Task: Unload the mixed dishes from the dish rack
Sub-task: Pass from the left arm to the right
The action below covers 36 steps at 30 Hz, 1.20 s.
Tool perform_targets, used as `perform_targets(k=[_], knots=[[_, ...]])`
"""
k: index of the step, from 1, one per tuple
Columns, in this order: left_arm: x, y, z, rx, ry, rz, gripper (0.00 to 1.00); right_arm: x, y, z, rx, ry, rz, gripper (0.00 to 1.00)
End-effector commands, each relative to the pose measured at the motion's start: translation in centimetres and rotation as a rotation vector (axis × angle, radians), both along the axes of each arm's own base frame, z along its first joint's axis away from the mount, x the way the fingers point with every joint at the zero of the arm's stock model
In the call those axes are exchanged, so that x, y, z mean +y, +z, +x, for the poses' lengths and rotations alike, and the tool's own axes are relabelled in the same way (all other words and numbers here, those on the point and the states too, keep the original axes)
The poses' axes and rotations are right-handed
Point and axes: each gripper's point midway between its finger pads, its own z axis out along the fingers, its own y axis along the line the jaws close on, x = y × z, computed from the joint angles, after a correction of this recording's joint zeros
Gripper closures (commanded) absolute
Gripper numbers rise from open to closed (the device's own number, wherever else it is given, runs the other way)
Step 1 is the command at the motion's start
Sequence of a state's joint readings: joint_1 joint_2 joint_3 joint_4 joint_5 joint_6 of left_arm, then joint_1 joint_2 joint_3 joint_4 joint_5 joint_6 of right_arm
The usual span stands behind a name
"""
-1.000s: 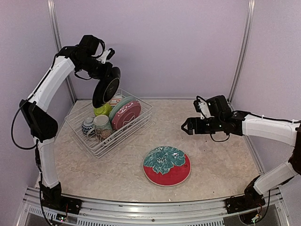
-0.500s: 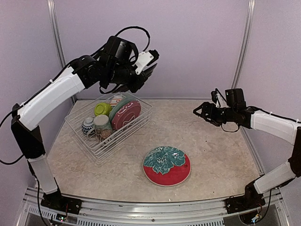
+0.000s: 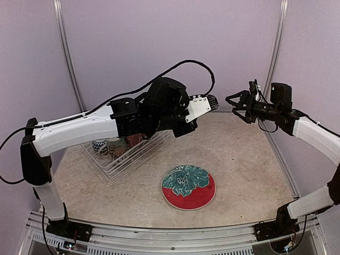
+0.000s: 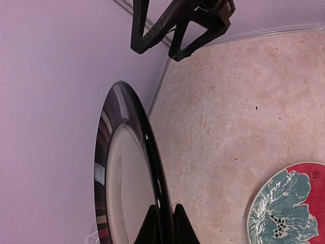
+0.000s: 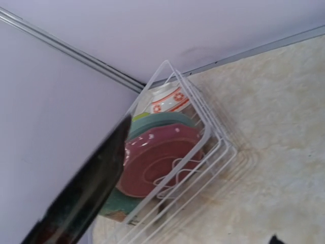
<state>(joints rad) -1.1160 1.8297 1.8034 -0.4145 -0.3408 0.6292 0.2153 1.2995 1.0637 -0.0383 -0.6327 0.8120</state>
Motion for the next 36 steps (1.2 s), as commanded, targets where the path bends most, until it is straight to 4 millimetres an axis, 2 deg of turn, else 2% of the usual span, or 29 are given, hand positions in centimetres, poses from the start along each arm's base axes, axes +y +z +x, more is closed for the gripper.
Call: perform_targets(k=[1,4,8,11,14,17,21,25,29,32,36], knots=[[-0.7,5.6,1.4,-0.209,0.055,-0.111,1.00,1.4,-0.5,-0.6,0.047,0.035,0.058,0.14],[-1.6,4.4,1.1,-0.228,0.040,-0.070,1.00,1.8,-0.4,-0.8,0.041,0.054,0.089,0.15],[-2.1,3.3,1.5,-0.264,0.060,-0.027,1.00,1.1,0.2,-1.0,0.039,0.004,0.109,0.14],[-2.8,2.6,0.9,-0.258,0.031,-0.019,1.00,0.9,0.8,-1.0,0.028,-0.015,0.116,0.13],[-3.5,1.9,0.5,-0.262,0.017,0.001,1.00,2.1,0.6,-1.0,0.045,0.023,0.115,0.13],[-4.2,1.1,0.4,-0.262,0.000,0.017,1.00,3.7,-0.3,-1.0,0.078,0.057,0.095,0.16],[-4.7,0.5,0.5,-0.299,0.012,0.046,1.00,4.8,-2.7,-1.0,0.151,0.059,0.094,0.22],[-4.8,-0.5,0.7,-0.305,0.026,0.080,1.00,5.0,-3.3,-0.8,0.169,0.042,0.150,0.37],[-4.8,-1.9,0.7,-0.278,0.025,0.113,1.00,5.2,-4.0,-0.4,0.173,0.040,0.175,0.44],[-4.8,-2.0,0.6,-0.261,0.028,0.099,1.00,5.5,-4.8,-0.1,0.187,0.042,0.188,0.54],[-4.8,-2.6,0.7,-0.259,0.031,0.110,1.00,5.6,-5.9,0.4,0.212,0.031,0.200,0.55]])
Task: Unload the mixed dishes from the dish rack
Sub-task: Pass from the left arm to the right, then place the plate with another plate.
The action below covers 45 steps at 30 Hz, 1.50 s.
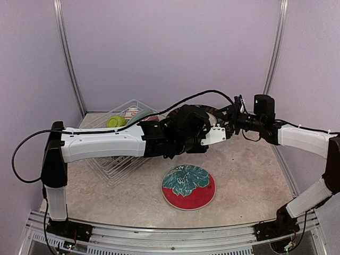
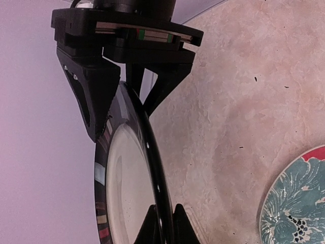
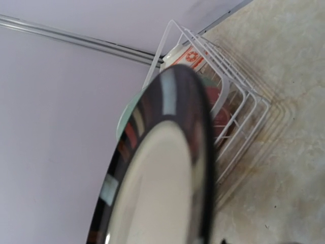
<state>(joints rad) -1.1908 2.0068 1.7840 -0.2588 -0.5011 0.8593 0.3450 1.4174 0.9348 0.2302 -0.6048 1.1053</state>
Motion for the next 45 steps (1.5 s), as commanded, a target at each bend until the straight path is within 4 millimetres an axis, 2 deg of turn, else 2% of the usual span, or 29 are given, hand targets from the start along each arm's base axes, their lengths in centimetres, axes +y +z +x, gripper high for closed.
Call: perform_targets(k=[1,2,4,6,8,9,15,17,20,23,25,28,32,37,42,45], knots=[[-0.3,4.3,0.6,-0.078,0.036,-0.126,1.00,0.3,-1.2,0.6,0.020,-0.015,0.025,0.55],[-0.2,4.2,0.5,-0.075,0.035,-0.121,1.00,0.4,-1.3,0.8,0.021,-0.018,0.029,0.55],[0.1,3.9,0.7,-0.069,0.041,-0.116,1.00,0.6,-1.2,1.0,0.020,-0.013,0.047,0.64],[0.3,3.7,0.7,-0.057,0.048,-0.115,1.00,0.8,-0.9,1.1,0.017,-0.009,0.074,0.79],[0.6,3.4,0.6,-0.024,0.056,-0.118,0.93,0.8,-0.5,1.2,0.010,-0.012,0.106,0.95],[0.8,3.3,0.6,-0.002,0.061,-0.122,0.89,0.7,-0.4,1.2,0.008,-0.016,0.119,1.00],[2.5,2.4,-0.2,0.202,0.085,-0.161,0.53,0.3,0.9,1.2,-0.047,-0.030,0.165,1.00],[3.2,2.0,-1.0,0.277,0.072,-0.161,0.36,-0.2,1.1,1.2,-0.069,-0.043,0.169,1.00],[4.3,2.7,-2.0,0.376,0.054,-0.206,0.16,-0.7,0.7,1.1,-0.096,-0.037,0.140,1.00],[5.8,4.8,-2.8,0.504,0.039,-0.301,0.06,-0.7,-0.9,0.3,-0.107,0.001,0.083,1.00],[7.1,6.9,-2.9,0.588,0.031,-0.396,0.02,-0.4,-2.2,-0.7,-0.111,0.047,0.053,1.00],[9.2,9.9,-3.1,0.715,0.007,-0.536,0.01,0.1,-4.1,-2.5,-0.107,0.123,0.035,1.00],[11.8,11.9,-2.7,0.843,0.014,-0.676,0.01,1.7,-6.6,-4.9,-0.087,0.239,-0.028,1.00],[14.9,12.8,-1.5,0.938,0.041,-0.812,0.01,2.5,-9.0,-6.5,-0.110,0.293,-0.109,1.00],[17.8,12.5,0.5,0.928,0.120,-0.880,0.01,2.8,-12.1,-7.4,-0.060,0.324,-0.124,1.00],[19.4,12.6,1.7,0.896,0.145,-0.907,0.01,3.4,-13.1,-8.0,-0.051,0.354,-0.131,1.00]])
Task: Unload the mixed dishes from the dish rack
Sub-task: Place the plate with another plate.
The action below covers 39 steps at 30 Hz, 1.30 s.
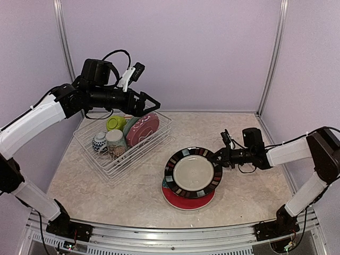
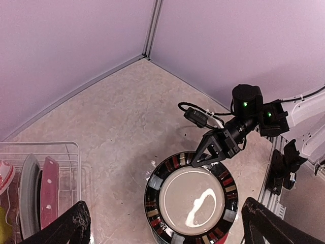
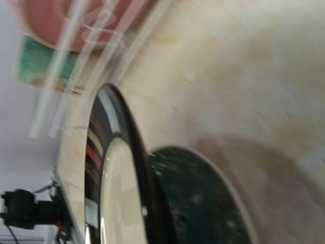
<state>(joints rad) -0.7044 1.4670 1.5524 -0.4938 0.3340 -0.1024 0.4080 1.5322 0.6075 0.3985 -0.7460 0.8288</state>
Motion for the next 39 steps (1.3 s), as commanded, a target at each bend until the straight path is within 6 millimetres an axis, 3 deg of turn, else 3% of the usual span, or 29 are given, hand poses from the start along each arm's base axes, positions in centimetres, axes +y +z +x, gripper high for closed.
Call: perform_targets(k=[1,6,14,23,30,36,39], knots=[[2.2,1.8,0.9,-0.008,0.041,-0.075,0.01,1.8,0.9,-0.7,-0.069,0.093,0.050,1.00],[4.1,0.9,2.3,-0.019,0.080,-0.039,0.01,2.3,-0.6,-1.0,-0.022,0.109,0.046,1.00],[4.8,-0.8,2.8,-0.015,0.088,0.006,0.01,2.7,-2.9,-2.0,0.031,0.131,0.013,1.00],[7.1,-3.0,6.3,0.102,0.177,0.006,0.01,0.3,-5.8,-1.8,0.055,0.061,-0.213,0.71],[8.5,-5.2,9.0,0.238,0.241,0.013,0.01,-0.2,-5.3,-2.1,0.040,0.057,-0.270,0.50],[8.8,-7.1,10.2,0.351,0.231,0.005,0.11,-1.2,-4.2,-1.7,-0.011,0.024,-0.337,0.30],[8.8,-8.5,10.7,0.396,0.233,0.030,0.21,-1.9,-4.0,-1.7,-0.021,0.005,-0.379,0.24]])
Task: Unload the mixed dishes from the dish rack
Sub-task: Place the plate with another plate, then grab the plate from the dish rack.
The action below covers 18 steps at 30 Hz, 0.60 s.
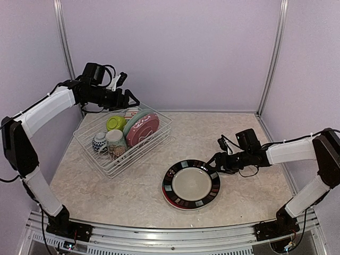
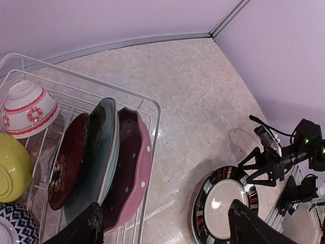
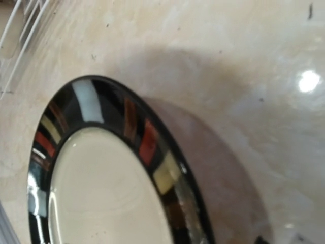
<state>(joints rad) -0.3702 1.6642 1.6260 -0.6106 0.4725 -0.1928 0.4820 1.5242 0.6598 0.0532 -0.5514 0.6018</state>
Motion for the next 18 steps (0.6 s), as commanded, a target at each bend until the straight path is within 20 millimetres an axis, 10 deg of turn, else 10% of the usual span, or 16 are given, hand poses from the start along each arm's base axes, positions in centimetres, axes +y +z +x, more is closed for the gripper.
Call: perform_targets(k=[1,18], knots=[[-0.3,-1.5,0.1,0.101,-0.022,-0.003,0.23,-1.2,0.8,0.4,-0.051,-0.025,-0.089,0.22],[0.8,-5.5,2.8,0.184,0.026,0.065,0.41,-2.0,3.3,1.8,-0.169,-0.074,-0.115,0.20]])
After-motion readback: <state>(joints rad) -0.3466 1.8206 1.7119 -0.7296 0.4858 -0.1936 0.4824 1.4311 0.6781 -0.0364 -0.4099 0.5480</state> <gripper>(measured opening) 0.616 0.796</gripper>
